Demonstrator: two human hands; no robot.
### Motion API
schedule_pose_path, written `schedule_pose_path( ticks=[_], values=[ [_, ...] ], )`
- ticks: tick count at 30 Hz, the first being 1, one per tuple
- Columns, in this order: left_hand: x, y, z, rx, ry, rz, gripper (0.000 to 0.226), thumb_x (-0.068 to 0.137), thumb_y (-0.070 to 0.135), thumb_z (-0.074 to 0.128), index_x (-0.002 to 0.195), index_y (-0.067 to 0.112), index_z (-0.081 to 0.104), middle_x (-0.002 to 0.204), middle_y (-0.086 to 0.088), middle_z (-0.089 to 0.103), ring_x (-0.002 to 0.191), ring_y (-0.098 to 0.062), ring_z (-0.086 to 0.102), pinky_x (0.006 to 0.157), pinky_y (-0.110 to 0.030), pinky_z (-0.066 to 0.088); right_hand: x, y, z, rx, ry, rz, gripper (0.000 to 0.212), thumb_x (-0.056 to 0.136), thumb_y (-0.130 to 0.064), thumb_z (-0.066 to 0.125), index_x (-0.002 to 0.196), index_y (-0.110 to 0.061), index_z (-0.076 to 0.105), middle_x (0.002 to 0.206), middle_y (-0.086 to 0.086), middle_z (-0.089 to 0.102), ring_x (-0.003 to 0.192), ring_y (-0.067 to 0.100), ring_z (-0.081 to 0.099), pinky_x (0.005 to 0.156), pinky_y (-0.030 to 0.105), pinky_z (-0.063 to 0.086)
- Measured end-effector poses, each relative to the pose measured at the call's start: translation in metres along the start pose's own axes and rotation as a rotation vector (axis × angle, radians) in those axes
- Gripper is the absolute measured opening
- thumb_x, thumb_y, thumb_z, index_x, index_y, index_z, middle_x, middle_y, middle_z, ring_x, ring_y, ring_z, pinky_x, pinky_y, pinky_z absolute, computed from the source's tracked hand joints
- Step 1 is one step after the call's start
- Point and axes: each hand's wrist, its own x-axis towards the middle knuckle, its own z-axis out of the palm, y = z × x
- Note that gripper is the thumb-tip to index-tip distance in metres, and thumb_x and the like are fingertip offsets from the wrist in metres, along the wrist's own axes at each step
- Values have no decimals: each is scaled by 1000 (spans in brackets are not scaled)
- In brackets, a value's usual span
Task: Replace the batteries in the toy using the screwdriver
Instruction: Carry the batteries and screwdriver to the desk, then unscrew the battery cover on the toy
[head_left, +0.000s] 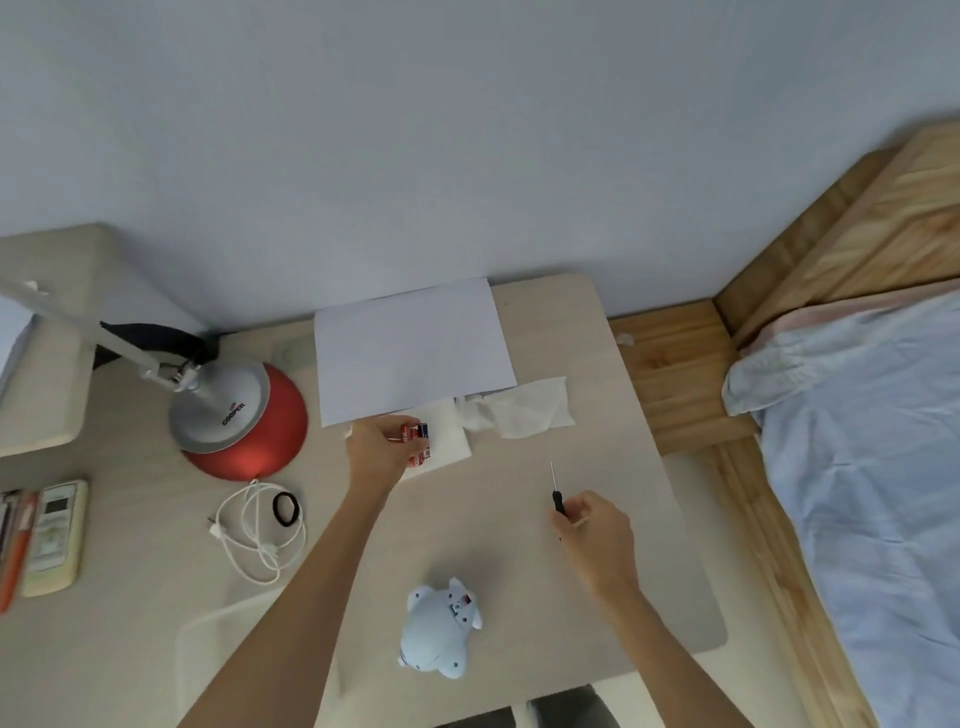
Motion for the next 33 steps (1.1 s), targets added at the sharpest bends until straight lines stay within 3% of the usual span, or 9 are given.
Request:
schedule_pose_path(
  ticks=[5,9,14,16,18,21,25,29,33],
  values=[
    [5,-9,3,28,48,36,27,73,4,95,97,14,85,86,2,82,80,-13,79,83,-38,66,1,7,13,-19,19,-10,20,91,-34,76,76,-25,67,74,-9,71,70,10,68,64,34,55],
    [2,-10,6,87,53,89,39,77,8,94,113,10,82,96,1,81,84,-5,75,79,-16,57,-2,11,17,-78,66,-60,19,90,-26,74,75,-27,63,73,-8,67,69,10,64,64,37,55],
    [0,-10,7,164,63,120,41,78,11,94,117,11,80,90,6,79,79,-1,74,68,-3,50,-2,18,21,-146,90,-87,21,90,-29,72,76,-29,57,76,-6,62,72,14,60,66,41,53],
    [0,-12,4,184,77,122,42,78,11,93,118,10,80,91,4,79,84,-5,75,76,-7,55,-2,18,21,-154,91,-88,20,91,-30,71,77,-28,57,77,-5,61,72,15,60,67,41,53],
    [-1,-13,0,208,78,115,44,77,14,94,118,11,80,95,3,77,86,-9,74,86,-27,63,-2,20,22,-171,88,-99,20,92,-31,71,79,-28,56,78,-6,60,73,15,59,68,41,53],
    [-3,-15,-7,208,67,101,47,75,17,96,118,11,79,95,2,73,76,-13,75,77,-42,68,-1,24,23,-211,83,-101,18,92,-34,71,82,-30,56,79,-7,60,74,16,60,70,44,56],
    [-12,-18,-21,239,76,132,48,76,23,96,120,15,78,98,4,73,82,-14,74,75,-45,67,-1,23,22,-264,70,-106,18,92,-38,70,84,-30,57,81,-7,61,74,16,62,69,45,57],
    [-38,-16,-41,412,94,232,45,86,31,88,126,15,75,116,0,74,92,-13,70,82,-33,57,1,20,20,-335,43,-107,18,94,-41,69,88,-28,57,84,-7,62,75,16,62,71,43,57],
    [-73,-23,-64,563,80,338,53,92,46,79,138,20,67,132,-1,67,108,-20,68,91,-41,59,0,10,17,-453,1,-106,22,98,-38,65,91,-20,56,94,0,62,86,27,65,74,41,54]
  ],
)
